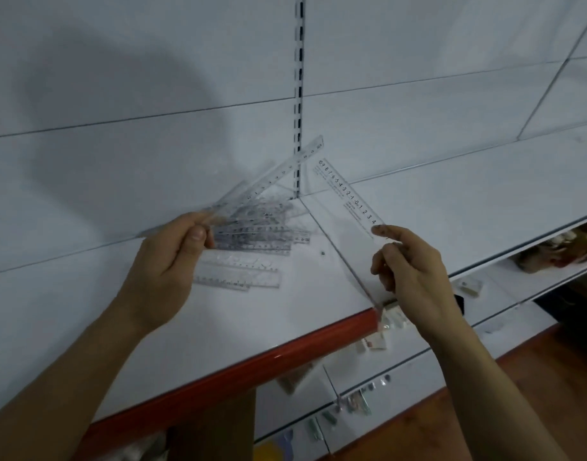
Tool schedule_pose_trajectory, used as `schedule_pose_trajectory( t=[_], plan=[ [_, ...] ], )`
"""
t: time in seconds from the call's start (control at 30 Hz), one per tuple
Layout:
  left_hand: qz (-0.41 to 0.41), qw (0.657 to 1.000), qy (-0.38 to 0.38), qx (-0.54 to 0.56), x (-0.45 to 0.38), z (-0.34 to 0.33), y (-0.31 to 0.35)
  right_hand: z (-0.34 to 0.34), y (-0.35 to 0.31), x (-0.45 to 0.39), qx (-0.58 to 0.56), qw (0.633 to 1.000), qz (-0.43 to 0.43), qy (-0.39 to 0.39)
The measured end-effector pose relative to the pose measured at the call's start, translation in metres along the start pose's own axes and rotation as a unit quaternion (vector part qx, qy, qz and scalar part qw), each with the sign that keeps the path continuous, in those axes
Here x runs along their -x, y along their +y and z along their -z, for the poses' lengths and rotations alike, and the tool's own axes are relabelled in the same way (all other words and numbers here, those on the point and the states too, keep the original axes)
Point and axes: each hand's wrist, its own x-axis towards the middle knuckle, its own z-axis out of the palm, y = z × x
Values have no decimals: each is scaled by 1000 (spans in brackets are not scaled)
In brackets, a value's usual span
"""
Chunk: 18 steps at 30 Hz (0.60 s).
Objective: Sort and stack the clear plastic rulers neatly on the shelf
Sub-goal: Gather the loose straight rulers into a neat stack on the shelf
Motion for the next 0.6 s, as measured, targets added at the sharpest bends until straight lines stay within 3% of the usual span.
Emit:
schedule_pose_trajectory(
  t=[0.27,0.6],
  plan=[
    [-12,1000,-1,29,-22,-144,73,129,26,-13,-41,999,-20,27],
    [-147,987,-66,13,-79,-325,166,323,74,-35,-15,992,-25,126]
  ],
)
